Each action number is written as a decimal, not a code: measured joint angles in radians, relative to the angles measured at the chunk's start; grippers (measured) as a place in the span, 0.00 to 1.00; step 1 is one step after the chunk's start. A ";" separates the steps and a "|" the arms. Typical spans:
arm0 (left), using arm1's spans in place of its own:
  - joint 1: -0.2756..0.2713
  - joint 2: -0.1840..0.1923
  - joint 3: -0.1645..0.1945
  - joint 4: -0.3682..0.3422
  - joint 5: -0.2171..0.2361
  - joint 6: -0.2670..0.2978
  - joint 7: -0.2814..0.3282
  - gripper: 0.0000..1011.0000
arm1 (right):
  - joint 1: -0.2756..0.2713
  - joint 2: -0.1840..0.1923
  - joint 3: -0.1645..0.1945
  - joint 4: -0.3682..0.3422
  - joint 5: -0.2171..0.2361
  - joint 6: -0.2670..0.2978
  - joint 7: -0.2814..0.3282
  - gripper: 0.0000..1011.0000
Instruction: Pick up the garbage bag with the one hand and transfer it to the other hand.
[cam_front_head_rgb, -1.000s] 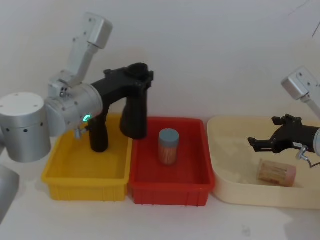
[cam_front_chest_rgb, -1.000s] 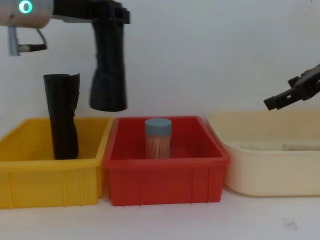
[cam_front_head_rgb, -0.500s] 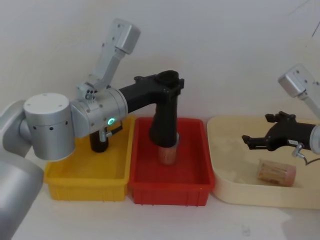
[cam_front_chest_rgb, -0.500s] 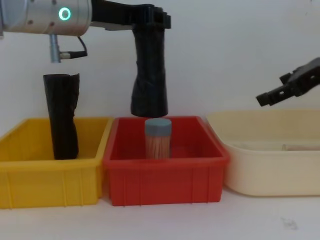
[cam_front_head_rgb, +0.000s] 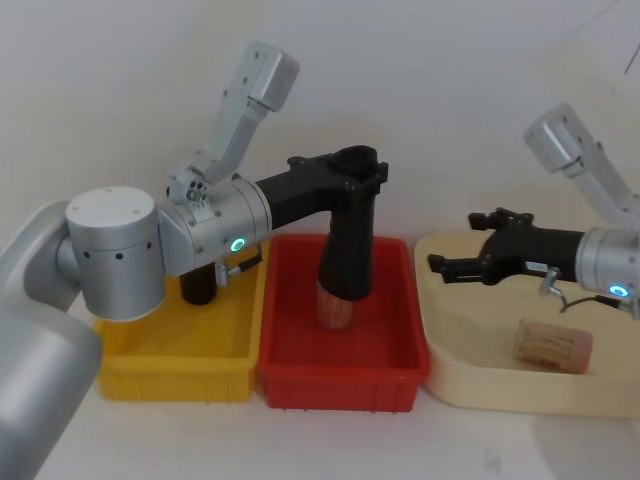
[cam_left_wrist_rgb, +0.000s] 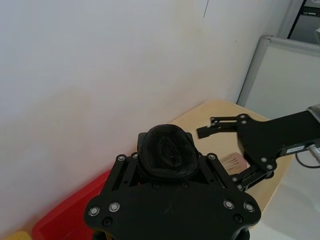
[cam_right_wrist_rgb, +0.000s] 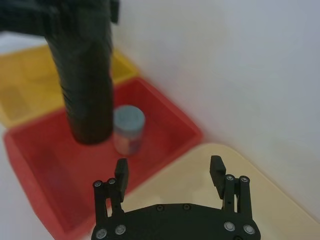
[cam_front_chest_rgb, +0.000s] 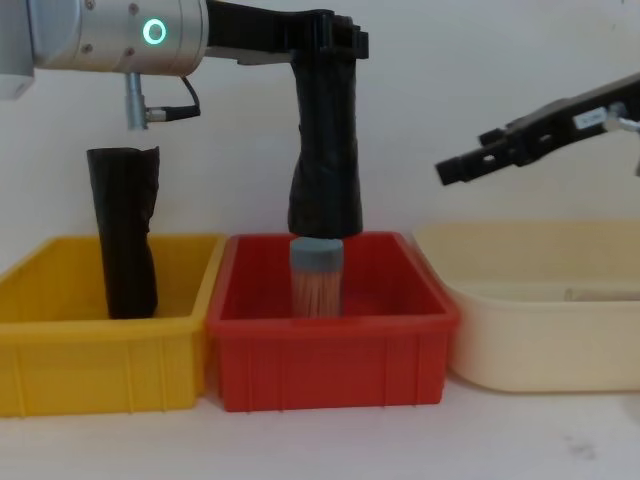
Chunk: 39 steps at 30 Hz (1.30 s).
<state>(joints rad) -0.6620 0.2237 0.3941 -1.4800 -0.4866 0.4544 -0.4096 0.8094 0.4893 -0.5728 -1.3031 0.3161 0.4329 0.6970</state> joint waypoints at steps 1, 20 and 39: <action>0.000 -0.001 0.001 0.001 0.000 0.000 -0.001 0.37 | 0.008 -0.013 -0.002 0.016 0.010 -0.004 0.013 0.99; -0.006 -0.006 0.007 0.011 -0.004 -0.003 -0.009 0.37 | 0.114 -0.156 -0.039 0.261 0.105 -0.005 0.153 0.99; -0.008 -0.007 0.009 0.012 -0.006 -0.004 -0.012 0.37 | 0.153 -0.211 -0.070 0.361 0.148 0.021 0.211 0.99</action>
<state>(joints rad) -0.6697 0.2164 0.4027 -1.4675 -0.4925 0.4504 -0.4216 0.9628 0.2784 -0.6424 -0.9422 0.4641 0.4543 0.9084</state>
